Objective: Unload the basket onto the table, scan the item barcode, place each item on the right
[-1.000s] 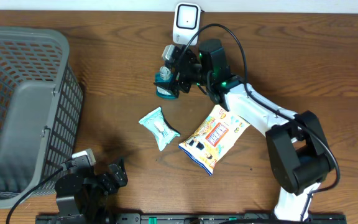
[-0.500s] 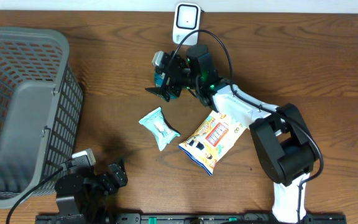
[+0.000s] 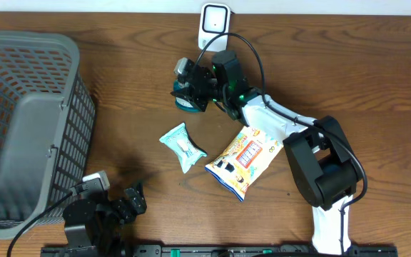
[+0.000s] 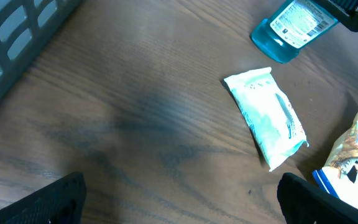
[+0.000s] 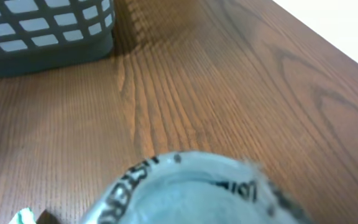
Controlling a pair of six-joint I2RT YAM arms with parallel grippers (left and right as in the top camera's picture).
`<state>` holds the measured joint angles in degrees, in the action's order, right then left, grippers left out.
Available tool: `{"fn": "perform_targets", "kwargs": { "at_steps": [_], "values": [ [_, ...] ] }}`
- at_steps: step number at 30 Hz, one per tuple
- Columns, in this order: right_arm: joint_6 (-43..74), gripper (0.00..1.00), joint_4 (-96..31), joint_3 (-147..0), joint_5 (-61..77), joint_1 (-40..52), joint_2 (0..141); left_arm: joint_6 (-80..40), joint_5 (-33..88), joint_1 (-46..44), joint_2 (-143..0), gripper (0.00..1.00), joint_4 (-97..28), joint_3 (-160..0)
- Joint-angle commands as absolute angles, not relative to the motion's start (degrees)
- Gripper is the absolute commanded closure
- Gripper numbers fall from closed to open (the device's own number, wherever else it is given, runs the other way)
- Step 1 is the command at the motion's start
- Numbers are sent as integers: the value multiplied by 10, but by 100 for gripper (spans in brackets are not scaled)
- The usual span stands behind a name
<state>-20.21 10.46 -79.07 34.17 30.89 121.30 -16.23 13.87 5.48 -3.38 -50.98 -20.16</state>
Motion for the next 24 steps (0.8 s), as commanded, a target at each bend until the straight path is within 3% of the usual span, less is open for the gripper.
{"fn": "perform_targets", "kwargs": {
  "at_steps": [1, 5, 12, 19, 24],
  "values": [
    [-179, 91, 77, -811, 336, 304, 1214, -155, 145, 57, -33, 2, -510, -202],
    [-159, 92, 29, -822, 337, 296, 1195, -155, 145, 57, -33, 2, -510, -202],
    [15, 98, -56, -824, 455, 254, 1119, -155, 145, 57, -33, 2, -510, -202],
    [22, 99, -159, -824, 662, 215, 1059, -155, 145, 57, -33, 2, -510, -202],
    [-3, 99, -239, -824, 680, 213, 1031, -155, 145, 57, -33, 2, -510, -202]
  ]
}}
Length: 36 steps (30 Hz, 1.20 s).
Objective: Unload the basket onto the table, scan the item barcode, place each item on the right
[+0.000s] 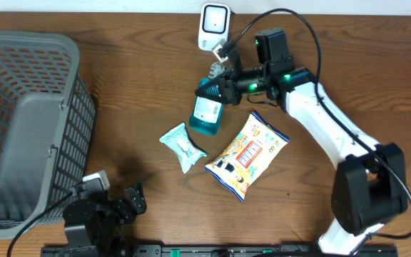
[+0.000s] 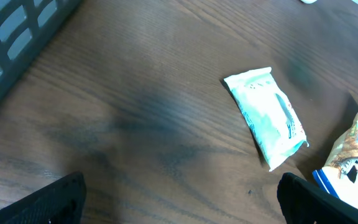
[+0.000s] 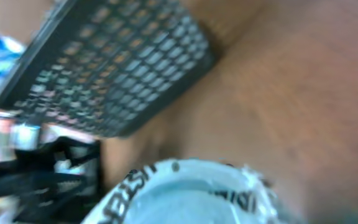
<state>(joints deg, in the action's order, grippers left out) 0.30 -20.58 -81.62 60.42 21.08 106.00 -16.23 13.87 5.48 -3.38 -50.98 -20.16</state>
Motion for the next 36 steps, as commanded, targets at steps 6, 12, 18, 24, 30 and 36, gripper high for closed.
{"fn": "perform_targets", "kwargs": {
  "at_steps": [6, 12, 18, 24, 30, 36],
  "values": [
    [-65, 99, -359, -824, 579, 218, 995, -155, 145, 57, -33, 2, -510, -202],
    [-65, 99, -428, -824, 515, 230, 974, -155, 145, 57, -33, 2, -510, -202],
    [-90, 98, -482, -824, 508, 253, 974, -155, 145, 57, -33, 2, -510, -202],
    [-91, 99, -509, -824, 439, 285, 974, -155, 145, 57, -33, 2, -510, -202],
    [-90, 99, -519, -824, 344, 310, 974, -155, 145, 57, -33, 3, -510, -202],
    [-88, 99, -518, -824, 331, 313, 974, -155, 145, 57, -33, 2, -510, -202]
  ]
}}
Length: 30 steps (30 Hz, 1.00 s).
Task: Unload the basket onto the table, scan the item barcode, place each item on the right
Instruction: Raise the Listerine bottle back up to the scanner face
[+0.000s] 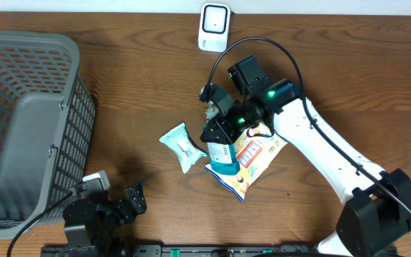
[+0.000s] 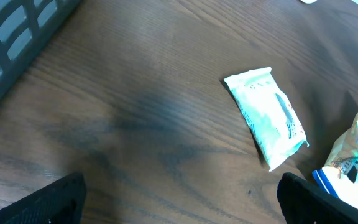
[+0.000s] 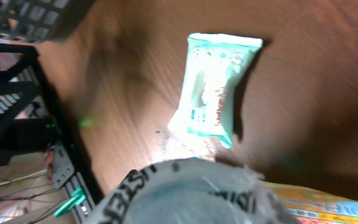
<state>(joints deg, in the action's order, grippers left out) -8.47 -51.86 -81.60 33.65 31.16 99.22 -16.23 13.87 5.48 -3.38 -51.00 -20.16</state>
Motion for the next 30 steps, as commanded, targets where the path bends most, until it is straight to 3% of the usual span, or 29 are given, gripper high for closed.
{"fn": "perform_targets", "kwargs": {
  "at_steps": [1, 12, 17, 25, 30],
  "values": [
    [-88, 99, -518, -824, 331, 313, 974, -155, 145, 57, -33, 2, -510, -202],
    [-86, 99, -501, -824, 275, 313, 974, -155, 145, 57, -33, 2, -510, -202],
    [-76, 98, -465, -824, 170, 321, 974, -155, 145, 57, -33, 2, -510, -202],
    [-74, 87, -366, -824, 56, 323, 974, -155, 145, 57, -33, 2, -510, -202],
    [-75, 87, -307, -824, -61, 323, 985, -155, 145, 57, -33, 2, -510, -202]
  ]
}}
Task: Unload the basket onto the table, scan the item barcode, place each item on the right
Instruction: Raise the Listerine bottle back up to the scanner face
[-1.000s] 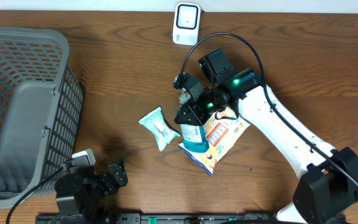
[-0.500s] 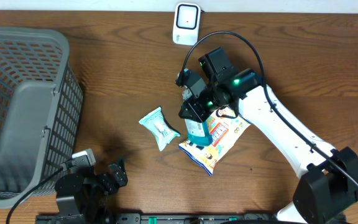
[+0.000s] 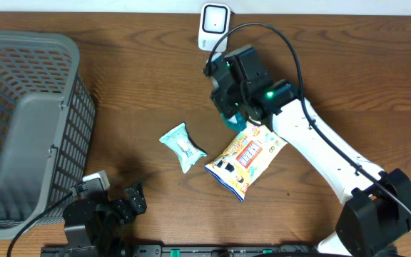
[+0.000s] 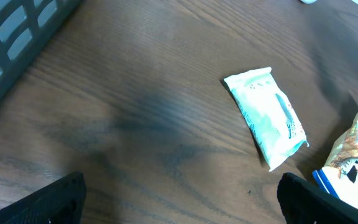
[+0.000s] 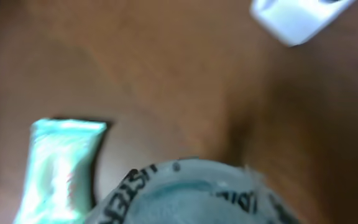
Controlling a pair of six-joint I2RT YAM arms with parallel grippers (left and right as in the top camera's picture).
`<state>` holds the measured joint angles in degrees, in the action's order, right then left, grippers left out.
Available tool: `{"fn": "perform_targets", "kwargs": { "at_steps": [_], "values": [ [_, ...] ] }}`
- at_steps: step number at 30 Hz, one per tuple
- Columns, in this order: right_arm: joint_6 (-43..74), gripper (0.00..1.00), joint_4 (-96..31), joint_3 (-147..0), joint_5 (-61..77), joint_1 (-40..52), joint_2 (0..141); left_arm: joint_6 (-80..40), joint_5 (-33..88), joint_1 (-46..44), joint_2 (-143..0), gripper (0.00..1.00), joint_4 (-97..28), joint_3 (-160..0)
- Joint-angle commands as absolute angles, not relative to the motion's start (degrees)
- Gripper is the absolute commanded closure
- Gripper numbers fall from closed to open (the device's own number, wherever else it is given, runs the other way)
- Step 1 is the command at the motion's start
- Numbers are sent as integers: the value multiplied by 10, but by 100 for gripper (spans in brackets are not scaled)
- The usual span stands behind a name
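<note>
The teal bottle (image 3: 232, 120) is held off the table by my right gripper (image 3: 231, 106), which is shut on it; the arm hides most of it from overhead. In the right wrist view its blurred base (image 5: 191, 193) fills the lower frame. The white barcode scanner (image 3: 213, 18) stands at the table's far edge, a short way beyond the bottle, and shows blurred as the scanner (image 5: 300, 18) at the top right. My left gripper (image 4: 182, 202) rests open and empty near the front edge, with one dark finger (image 4: 58, 199) at each lower corner.
A mint-green packet (image 3: 183, 146) and a yellow-and-blue snack bag (image 3: 245, 163) lie mid-table in front of the bottle. A grey mesh basket (image 3: 27, 121) fills the left side. A small orange-and-white item sits at the right edge.
My right gripper has carried the bottle from above the snack bag and green packet back toward the far edge, nearer the scanner. The left arm and the packets have not moved.
The right gripper first held the bottle low just in front of the scanner. Then it held it higher with the label facing up, right of the scanner's front. Then the bottle hung over the snack bag. Now it is close to the scanner again.
</note>
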<state>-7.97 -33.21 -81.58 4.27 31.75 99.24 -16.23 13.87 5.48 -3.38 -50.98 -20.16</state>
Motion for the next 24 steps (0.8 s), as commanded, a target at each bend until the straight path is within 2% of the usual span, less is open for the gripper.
{"fn": "perform_targets", "kwargs": {
  "at_steps": [1, 9, 18, 20, 21, 24],
  "values": [
    [-80, 88, -295, -824, -74, 323, 989, -155, 145, 57, -33, 2, -510, -202],
    [-130, 88, -216, -879, -180, 319, 1074, -155, 145, 57, -33, 2, -510, -202],
    [-255, 88, -213, -1176, -360, 319, 1305, -155, 145, 57, -33, 2, -510, -202],
    [-293, 86, -194, -1233, -404, 318, 1354, -155, 145, 57, -33, 2, -510, -202],
    [-349, 83, -155, -1301, -440, 318, 1413, -155, 145, 57, -33, 2, -510, -202],
    [-400, 80, -99, -1364, -463, 322, 1473, -155, 145, 57, -33, 2, -510, -202]
  ]
}}
